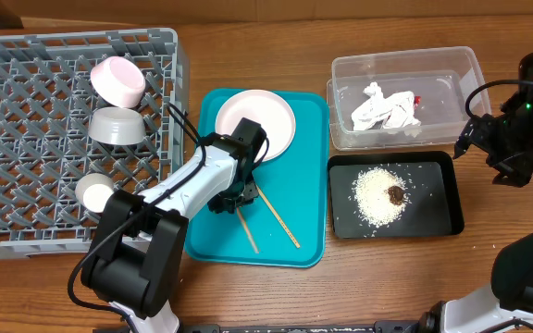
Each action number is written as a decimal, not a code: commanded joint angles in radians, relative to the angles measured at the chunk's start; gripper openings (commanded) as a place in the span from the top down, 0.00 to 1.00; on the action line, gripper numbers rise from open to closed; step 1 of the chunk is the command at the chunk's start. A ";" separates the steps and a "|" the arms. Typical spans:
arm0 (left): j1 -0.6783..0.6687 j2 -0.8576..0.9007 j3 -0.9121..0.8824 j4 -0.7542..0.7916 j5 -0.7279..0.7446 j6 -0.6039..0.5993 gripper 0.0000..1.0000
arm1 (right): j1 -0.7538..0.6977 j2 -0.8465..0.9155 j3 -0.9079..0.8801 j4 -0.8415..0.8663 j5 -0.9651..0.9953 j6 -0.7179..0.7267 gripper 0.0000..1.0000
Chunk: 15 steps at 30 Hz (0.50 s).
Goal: Sort waste into correct bins and load items into the dishwasher
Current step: 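Grasp one wooden chopstick with the left gripper and lift it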
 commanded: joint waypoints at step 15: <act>0.005 0.011 -0.004 -0.031 -0.021 0.000 0.72 | 0.000 -0.036 0.003 -0.002 -0.002 0.000 0.18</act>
